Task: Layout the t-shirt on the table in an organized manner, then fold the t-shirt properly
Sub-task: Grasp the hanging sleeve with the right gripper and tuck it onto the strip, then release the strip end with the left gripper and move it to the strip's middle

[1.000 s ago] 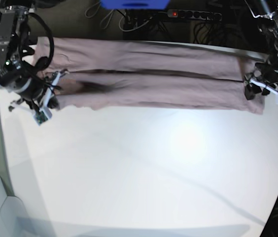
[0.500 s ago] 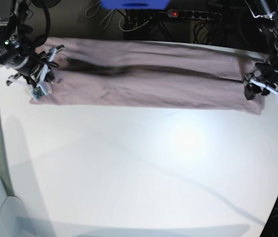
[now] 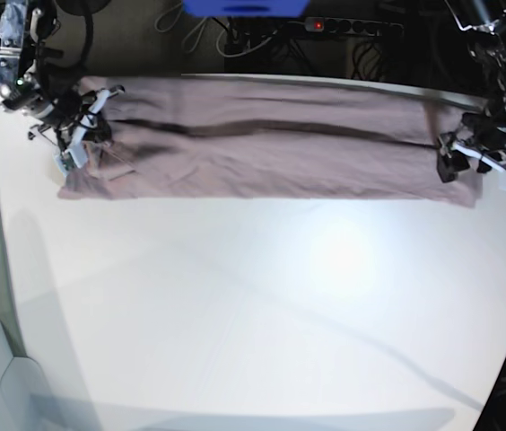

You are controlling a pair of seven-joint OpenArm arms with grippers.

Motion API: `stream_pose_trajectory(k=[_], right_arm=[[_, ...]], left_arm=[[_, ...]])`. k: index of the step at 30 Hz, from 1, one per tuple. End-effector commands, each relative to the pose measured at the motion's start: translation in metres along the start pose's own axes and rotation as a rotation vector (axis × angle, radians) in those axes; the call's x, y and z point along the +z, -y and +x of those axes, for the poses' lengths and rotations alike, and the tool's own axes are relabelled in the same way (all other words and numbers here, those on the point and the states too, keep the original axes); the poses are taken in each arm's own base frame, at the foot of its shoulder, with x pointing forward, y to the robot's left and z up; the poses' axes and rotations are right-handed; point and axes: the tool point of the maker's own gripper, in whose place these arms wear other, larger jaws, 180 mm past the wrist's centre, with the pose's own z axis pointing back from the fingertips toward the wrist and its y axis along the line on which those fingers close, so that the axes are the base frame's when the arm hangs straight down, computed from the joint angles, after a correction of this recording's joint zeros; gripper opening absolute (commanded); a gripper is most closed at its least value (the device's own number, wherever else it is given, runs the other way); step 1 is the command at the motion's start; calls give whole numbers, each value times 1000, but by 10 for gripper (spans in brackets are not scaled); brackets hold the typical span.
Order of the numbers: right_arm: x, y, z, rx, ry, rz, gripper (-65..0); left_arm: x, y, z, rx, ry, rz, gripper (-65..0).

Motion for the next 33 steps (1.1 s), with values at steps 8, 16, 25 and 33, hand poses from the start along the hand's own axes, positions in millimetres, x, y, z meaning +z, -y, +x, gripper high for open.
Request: stream_pose_trajectory(k=[8,16,25,33], right_arm=[[-8,10,-19,-16,-61,-10,-650],[-9,13,-10,-11,-42,-15,-650],[-10,12,-9,-11,-41,-13,-650],[-10,11,-9,-12,-40,-12,-650]], left_arm=[[19,-17,-3,-48,-121,80,-88],[43,-28,27,-74,-77,136,-87],[45,-43,21,-80,-114,164,-87],[39,-56,-5,-36,-186,169,-87]])
